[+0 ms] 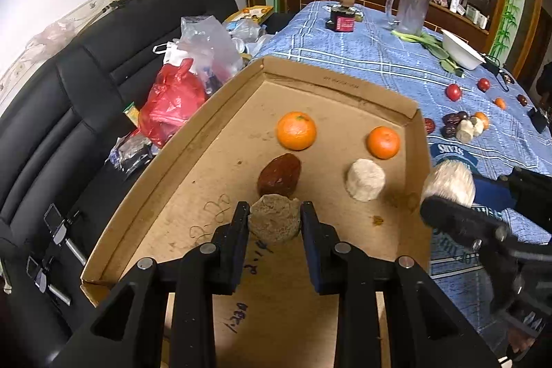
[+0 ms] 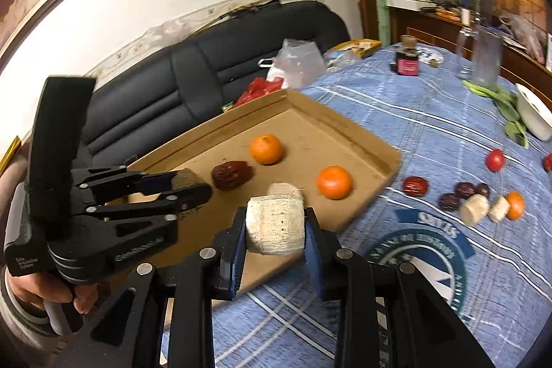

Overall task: Organize fruits
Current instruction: 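Open the left gripper in the box while the right gripper releases its yam piece there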

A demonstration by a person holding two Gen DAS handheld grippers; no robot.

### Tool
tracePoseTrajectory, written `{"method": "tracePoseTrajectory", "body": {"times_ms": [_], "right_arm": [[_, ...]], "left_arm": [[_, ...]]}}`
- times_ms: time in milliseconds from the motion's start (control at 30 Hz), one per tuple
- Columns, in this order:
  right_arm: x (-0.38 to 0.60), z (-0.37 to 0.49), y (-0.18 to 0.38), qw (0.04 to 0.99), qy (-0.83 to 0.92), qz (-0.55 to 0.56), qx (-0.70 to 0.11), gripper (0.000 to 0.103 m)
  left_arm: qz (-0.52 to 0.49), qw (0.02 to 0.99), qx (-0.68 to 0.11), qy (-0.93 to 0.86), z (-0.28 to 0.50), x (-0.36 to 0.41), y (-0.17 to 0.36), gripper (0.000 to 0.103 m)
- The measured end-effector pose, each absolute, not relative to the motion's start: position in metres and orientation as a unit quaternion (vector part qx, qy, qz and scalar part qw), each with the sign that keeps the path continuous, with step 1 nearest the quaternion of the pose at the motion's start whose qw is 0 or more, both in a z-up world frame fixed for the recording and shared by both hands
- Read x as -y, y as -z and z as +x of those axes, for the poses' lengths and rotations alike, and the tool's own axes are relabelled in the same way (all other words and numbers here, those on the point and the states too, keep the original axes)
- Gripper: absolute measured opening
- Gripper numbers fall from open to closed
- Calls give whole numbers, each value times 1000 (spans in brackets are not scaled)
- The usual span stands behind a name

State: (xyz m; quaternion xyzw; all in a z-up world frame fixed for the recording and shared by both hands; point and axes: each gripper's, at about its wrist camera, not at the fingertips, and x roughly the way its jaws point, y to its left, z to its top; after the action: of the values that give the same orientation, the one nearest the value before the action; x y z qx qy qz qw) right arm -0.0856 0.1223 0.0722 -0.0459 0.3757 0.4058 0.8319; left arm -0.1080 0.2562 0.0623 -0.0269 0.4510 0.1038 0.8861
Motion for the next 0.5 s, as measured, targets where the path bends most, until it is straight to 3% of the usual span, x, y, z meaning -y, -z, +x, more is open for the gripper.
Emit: {"method": "tracePoseTrajectory", "body": {"times_ms": [500], "right_arm": [[-164, -90, -43, 805, -424, -95, -404, 34]], "left_arm": [[-35, 879, -457, -130, -106, -271, -49, 29]]}}
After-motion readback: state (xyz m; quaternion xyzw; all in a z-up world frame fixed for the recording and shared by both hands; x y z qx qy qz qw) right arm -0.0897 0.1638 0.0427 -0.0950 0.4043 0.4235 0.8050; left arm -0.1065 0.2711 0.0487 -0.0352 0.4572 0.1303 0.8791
